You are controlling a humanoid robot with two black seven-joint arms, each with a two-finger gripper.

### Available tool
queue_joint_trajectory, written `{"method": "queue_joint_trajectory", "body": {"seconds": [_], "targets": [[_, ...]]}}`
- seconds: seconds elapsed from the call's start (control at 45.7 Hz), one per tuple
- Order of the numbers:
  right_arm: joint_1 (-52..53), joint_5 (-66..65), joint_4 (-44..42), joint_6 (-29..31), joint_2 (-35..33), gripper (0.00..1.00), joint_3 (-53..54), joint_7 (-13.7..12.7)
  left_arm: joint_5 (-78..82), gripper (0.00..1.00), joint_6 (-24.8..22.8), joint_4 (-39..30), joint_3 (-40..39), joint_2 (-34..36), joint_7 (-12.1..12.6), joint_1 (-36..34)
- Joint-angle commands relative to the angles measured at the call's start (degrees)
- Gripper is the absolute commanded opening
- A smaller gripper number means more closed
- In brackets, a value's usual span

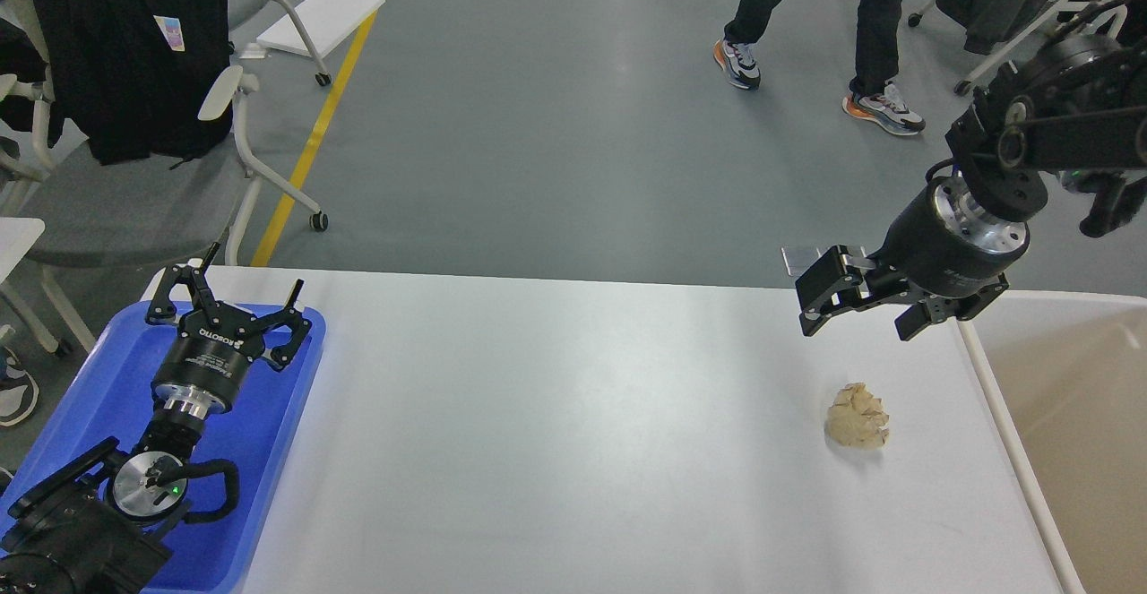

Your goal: Tidy desktop

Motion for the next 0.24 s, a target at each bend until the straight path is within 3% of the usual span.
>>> {"method": "queue_joint_trajectory", "body": {"seconds": [0.0,0.219], "targets": [[-0.06,1.07,0.72,0.37,1.22,1.0,-0.21,-0.06,0.0,0.99,0.0,0.0,0.0,0.01,0.0,-0.01],[-0.15,1.86,0.63,0.37,1.22,1.0,-0.65,-0.06,0.0,0.99,0.0,0.0,0.0,0.01,0.0,0.07]]}}
